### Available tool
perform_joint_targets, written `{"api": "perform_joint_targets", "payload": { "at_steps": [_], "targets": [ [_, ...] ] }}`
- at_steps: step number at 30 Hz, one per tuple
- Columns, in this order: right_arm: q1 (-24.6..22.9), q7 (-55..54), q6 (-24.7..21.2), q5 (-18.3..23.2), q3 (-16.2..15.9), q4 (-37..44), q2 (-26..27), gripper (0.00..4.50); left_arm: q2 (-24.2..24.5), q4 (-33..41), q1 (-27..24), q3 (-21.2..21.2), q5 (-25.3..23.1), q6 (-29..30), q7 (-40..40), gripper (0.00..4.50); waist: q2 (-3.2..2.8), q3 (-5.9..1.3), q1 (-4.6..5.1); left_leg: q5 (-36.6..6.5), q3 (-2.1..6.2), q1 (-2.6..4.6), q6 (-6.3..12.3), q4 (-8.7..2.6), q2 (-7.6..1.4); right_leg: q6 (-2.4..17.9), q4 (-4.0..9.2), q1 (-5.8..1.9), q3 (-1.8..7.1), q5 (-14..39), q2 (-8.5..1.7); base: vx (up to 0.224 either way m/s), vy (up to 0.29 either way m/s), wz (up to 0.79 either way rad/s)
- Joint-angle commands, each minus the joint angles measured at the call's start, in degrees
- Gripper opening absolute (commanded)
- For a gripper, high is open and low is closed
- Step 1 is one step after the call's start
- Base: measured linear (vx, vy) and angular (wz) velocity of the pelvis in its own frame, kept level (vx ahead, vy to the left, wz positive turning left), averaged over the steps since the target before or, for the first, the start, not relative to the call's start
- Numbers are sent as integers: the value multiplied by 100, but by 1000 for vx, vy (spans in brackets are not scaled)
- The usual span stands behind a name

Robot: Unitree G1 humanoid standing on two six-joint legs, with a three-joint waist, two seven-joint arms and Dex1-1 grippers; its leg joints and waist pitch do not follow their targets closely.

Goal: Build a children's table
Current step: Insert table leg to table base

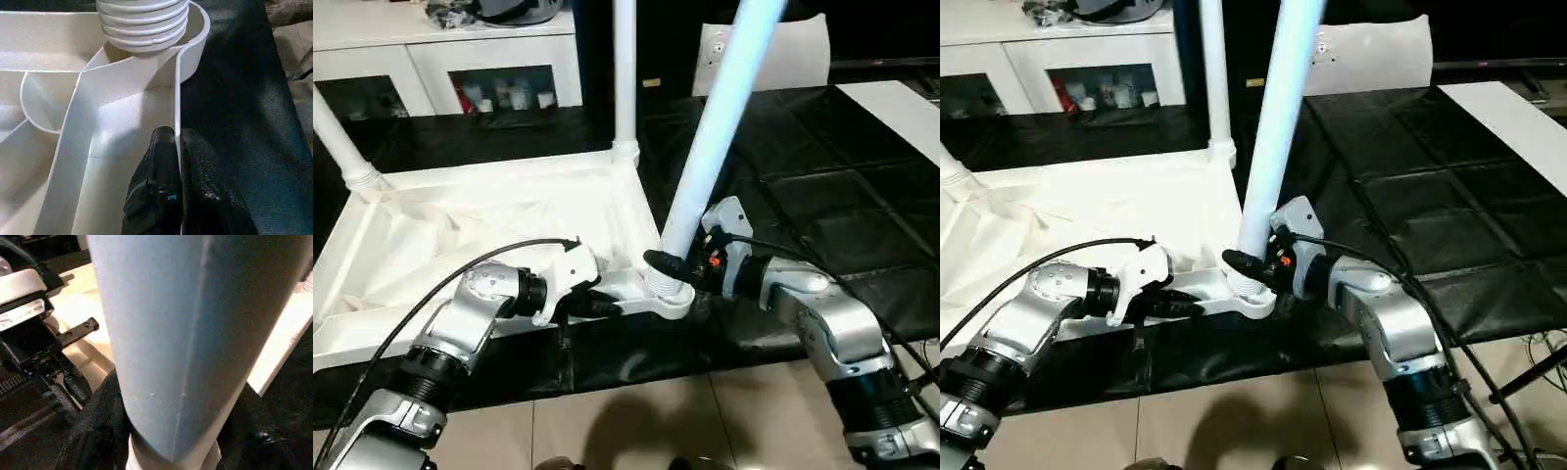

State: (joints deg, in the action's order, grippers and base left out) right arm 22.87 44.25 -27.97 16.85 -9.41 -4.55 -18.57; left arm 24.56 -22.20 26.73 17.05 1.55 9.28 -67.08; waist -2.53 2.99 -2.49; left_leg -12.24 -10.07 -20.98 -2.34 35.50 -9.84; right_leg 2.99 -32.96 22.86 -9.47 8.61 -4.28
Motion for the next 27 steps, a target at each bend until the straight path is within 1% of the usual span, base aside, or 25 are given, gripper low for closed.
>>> {"api": "perform_joint_targets", "payload": {
  "at_steps": [1,3,6,10,13,15,16,18,19,20,21,24,26,27],
  "targets": [
    [-20,35,-95,-97,-66,-185,-66,190,18,248,56,-72,155,-37,-3,0,66,-419,-29,-641,175,40,409,-402,-384,329,455,-363,453,2033,-577,0,0,0],
    [-23,103,-117,-97,-112,-207,-107,190,36,158,97,-73,116,-117,12,0,53,-416,-38,-637,175,42,410,-403,-385,310,457,-361,450,2090,-578,0,0,0],
    [-49,219,-198,-63,-186,-145,-186,190,41,-31,191,-95,59,-235,40,0,52,-410,-44,-690,174,43,412,-402,-373,237,484,-363,440,2209,-572,0,0,0],
    [-84,292,-294,-2,-127,44,-282,190,38,-276,305,-125,-6,-414,96,0,71,-388,-37,-812,168,51,373,-399,-339,57,551,-354,413,2582,-559,0,0,0],
    [-118,348,-309,16,-88,115,-366,190,27,-313,318,-154,76,-497,-6,0,59,-399,-37,-838,172,67,344,-396,-345,-11,568,-344,402,2661,-561,0,0,0],
    [-127,374,-306,19,-62,108,-396,190,34,-295,316,-166,118,-494,-61,0,62,-411,-39,-790,176,55,356,-396,-353,19,546,-348,409,2538,-561,0,0,0],
    [-127,397,-292,16,-63,67,-417,190,48,-296,319,-162,155,-508,-146,0,82,-416,-48,-745,175,50,378,-397,-354,44,530,-352,413,2469,-563,0,0,0],
    [-124,404,-283,3,-77,41,-421,190,50,-295,318,-166,180,-513,-183,0,73,-420,-54,-705,173,44,399,-394,-359,71,518,-352,419,2409,-566,0,0,0],
    [-123,413,-273,-17,-107,13,-424,190,51,-287,313,-174,219,-519,-233,0,59,-421,-60,-652,177,36,419,-396,-369,124,502,-350,422,2289,-565,0,0,0],
    [-117,421,-281,-20,-124,-1,-421,190,53,-287,315,-168,230,-534,-263,0,61,-421,-58,-658,177,36,420,-396,-372,135,500,-350,422,2273,-564,0,0,0],
    [-110,429,-302,-21,-146,-10,-417,190,54,-298,320,-158,243,-566,-303,0,86,-418,-63,-661,176,39,429,-398,-371,155,493,-352,422,2276,-571,0,0,0],
    [-89,463,-366,-11,-206,-19,-404,190,59,-315,321,-148,220,-621,-292,0,84,-413,-62,-685,169,40,422,-395,-360,138,508,-351,420,2368,-572,0,0,0],
    [-50,467,-322,-54,-255,-122,-374,190,46,-286,304,-149,235,-625,-322,0,101,-411,-64,-681,164,38,413,-395,-356,106,513,-351,419,2438,-572,0,0,0],
    [-10,438,-274,-69,-240,-224,-324,190,44,-266,294,-146,238,-615,-339,0,92,-407,-63,-696,165,44,415,-396,-359,102,520,-346,415,2463,-572,0,0,0]
  ]
}}
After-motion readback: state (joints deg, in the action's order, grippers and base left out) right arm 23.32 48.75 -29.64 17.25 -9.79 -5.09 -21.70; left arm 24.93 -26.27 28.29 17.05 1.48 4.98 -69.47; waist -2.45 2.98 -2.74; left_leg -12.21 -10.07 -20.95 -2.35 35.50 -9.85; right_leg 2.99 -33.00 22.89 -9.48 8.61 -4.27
